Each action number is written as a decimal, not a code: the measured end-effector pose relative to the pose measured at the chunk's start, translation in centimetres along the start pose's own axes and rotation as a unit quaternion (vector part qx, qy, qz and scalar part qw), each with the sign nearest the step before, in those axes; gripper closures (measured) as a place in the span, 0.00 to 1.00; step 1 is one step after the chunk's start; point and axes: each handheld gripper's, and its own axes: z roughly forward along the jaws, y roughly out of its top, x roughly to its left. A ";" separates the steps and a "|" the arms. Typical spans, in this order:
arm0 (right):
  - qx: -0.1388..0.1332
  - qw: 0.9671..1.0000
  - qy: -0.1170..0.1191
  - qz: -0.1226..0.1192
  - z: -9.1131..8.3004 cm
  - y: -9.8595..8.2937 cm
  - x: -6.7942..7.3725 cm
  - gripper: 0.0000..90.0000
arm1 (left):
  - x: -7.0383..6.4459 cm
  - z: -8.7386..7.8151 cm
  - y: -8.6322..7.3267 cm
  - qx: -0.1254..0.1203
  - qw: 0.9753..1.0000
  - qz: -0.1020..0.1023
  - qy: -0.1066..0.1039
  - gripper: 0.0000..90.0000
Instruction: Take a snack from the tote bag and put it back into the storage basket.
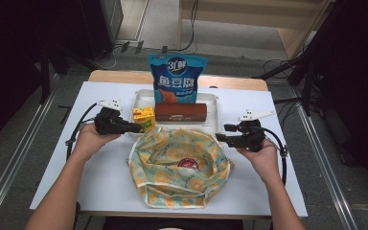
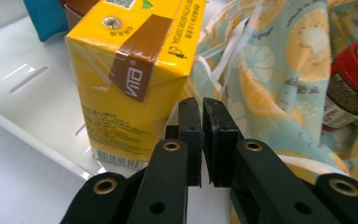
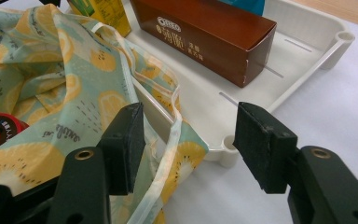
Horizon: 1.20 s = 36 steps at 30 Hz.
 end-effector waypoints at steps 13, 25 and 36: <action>-0.006 1.000 -0.002 0.004 -0.4 -0.2 0.0 0.48 | 0.7 0.0 -0.2 -0.001 1.000 -0.006 0.013 0.95; -0.006 1.000 0.000 0.000 -0.4 -0.1 0.0 0.48 | 1.2 0.2 -0.3 -0.006 0.999 -0.026 0.025 0.94; -0.004 1.000 -0.001 0.001 -0.4 -0.2 0.1 0.48 | 1.0 1.4 -0.2 0.007 1.000 -0.023 0.016 0.94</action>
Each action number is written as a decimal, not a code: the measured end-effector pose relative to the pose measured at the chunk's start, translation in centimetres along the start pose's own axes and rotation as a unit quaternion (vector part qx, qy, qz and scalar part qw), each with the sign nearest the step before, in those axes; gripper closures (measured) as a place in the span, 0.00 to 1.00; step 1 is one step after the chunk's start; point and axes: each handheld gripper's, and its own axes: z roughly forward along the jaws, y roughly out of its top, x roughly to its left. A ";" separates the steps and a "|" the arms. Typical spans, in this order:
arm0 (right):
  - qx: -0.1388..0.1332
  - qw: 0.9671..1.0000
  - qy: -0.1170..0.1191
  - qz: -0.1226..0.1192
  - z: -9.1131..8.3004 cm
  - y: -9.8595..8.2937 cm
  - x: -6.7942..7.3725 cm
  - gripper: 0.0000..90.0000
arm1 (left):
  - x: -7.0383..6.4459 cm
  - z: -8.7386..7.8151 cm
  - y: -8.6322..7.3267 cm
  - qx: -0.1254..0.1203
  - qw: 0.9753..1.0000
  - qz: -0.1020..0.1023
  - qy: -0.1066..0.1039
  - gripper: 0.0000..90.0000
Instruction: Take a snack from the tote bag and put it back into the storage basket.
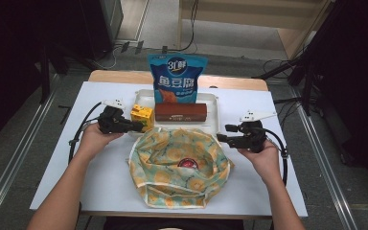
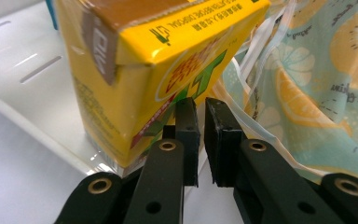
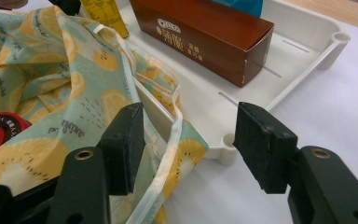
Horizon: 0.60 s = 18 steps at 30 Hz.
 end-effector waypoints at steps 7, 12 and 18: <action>0.000 1.000 0.000 0.000 0.0 0.0 0.0 0.48 | -0.1 0.7 0.0 0.002 1.000 0.003 0.001 0.93; 0.000 1.000 0.000 0.000 0.0 0.0 0.0 0.48 | 0.0 0.9 -0.1 0.003 1.000 -0.001 0.004 0.93; -0.003 1.000 0.001 -0.001 -0.1 0.0 0.0 0.48 | 0.4 0.9 -0.2 -0.004 1.000 -0.016 -0.009 0.91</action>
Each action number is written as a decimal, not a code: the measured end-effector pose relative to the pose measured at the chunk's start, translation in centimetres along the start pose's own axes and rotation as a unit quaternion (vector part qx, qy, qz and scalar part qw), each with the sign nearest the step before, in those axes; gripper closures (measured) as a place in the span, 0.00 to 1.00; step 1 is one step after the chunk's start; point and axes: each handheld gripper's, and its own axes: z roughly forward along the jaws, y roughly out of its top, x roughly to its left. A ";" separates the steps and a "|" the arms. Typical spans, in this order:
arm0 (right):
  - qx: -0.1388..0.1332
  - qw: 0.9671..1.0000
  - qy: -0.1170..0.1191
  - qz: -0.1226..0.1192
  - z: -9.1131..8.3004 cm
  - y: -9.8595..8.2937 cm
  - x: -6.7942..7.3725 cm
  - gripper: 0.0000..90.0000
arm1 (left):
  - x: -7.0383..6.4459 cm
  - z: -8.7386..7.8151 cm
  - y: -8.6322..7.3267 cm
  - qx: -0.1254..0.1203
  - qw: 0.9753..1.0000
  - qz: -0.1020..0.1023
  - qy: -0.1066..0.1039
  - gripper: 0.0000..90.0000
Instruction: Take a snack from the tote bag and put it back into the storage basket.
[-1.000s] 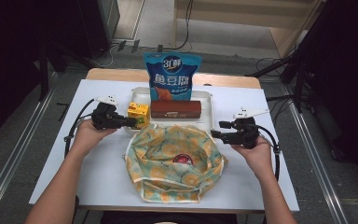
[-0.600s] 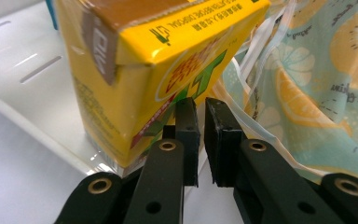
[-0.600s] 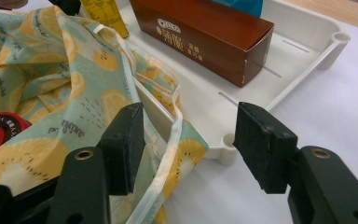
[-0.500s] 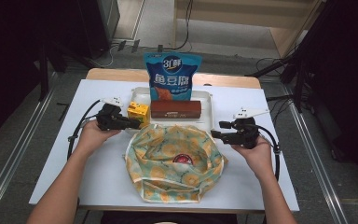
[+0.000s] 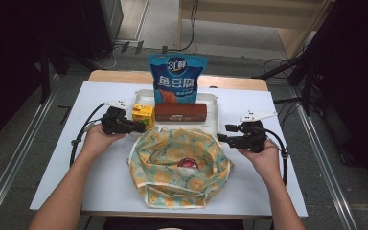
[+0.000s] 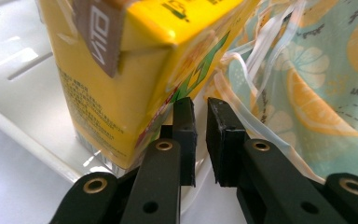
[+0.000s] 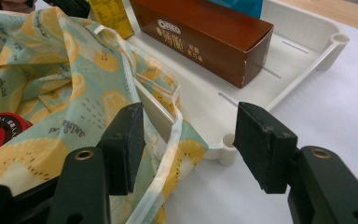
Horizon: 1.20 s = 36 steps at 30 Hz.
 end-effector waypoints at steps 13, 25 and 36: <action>-0.003 1.000 -0.002 -0.008 -0.4 0.3 0.6 0.48 | -0.9 -1.4 0.3 -0.003 1.000 0.006 -0.006 0.81; -0.002 1.000 0.011 -0.012 -0.9 1.2 2.0 0.51 | -2.0 -2.9 0.8 -0.004 1.000 0.014 -0.003 0.65; -0.010 0.999 0.024 -0.032 -1.7 1.9 3.6 0.60 | -2.6 -4.2 0.3 -0.020 1.000 -0.003 -0.006 0.51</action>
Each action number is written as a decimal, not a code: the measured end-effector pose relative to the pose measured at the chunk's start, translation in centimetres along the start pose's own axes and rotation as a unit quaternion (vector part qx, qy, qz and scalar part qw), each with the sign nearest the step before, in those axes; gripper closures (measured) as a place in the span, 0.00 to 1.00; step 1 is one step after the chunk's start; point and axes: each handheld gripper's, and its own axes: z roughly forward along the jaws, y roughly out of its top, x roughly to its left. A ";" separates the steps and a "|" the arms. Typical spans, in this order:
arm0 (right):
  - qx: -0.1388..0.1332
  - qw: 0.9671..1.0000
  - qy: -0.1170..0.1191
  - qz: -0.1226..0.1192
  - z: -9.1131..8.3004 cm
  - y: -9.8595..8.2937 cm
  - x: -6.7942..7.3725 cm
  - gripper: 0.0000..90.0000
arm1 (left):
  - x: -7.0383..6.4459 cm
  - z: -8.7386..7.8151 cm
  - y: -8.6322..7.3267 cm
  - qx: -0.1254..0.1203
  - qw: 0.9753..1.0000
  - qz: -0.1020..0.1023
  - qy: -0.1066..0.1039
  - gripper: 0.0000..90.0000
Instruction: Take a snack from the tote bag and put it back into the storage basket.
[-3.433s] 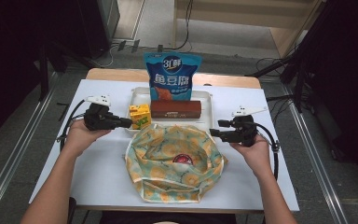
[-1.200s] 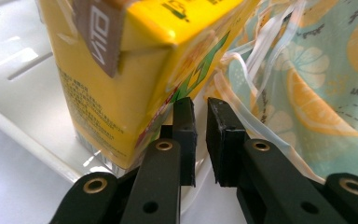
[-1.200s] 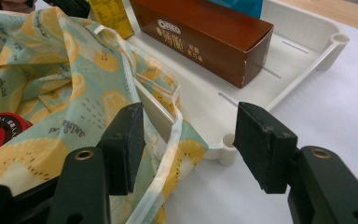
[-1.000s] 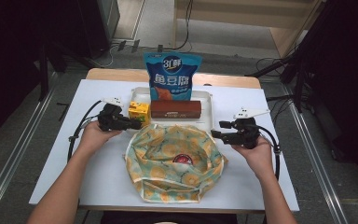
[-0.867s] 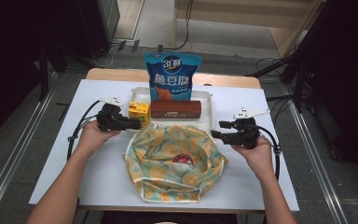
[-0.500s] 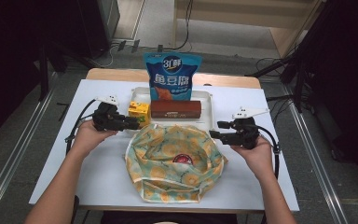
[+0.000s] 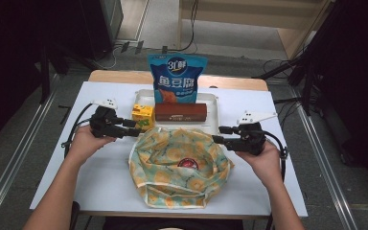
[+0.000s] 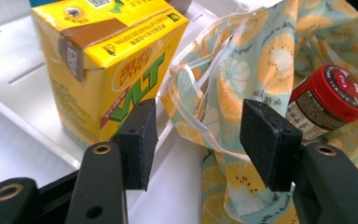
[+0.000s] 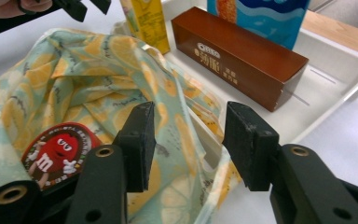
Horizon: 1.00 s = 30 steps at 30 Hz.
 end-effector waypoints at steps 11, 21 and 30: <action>0.007 1.000 0.022 -0.011 0.5 0.5 1.3 0.63 | 0.4 -0.6 -0.3 -0.011 1.000 -0.010 0.000 0.45; 0.006 1.000 0.028 -0.012 0.7 0.6 1.8 0.65 | 0.8 -0.6 -0.5 -0.009 1.000 -0.014 0.005 0.45; 0.008 0.999 0.035 -0.022 1.2 0.8 2.5 0.65 | 0.9 -0.9 -0.6 -0.011 1.000 -0.015 0.009 0.45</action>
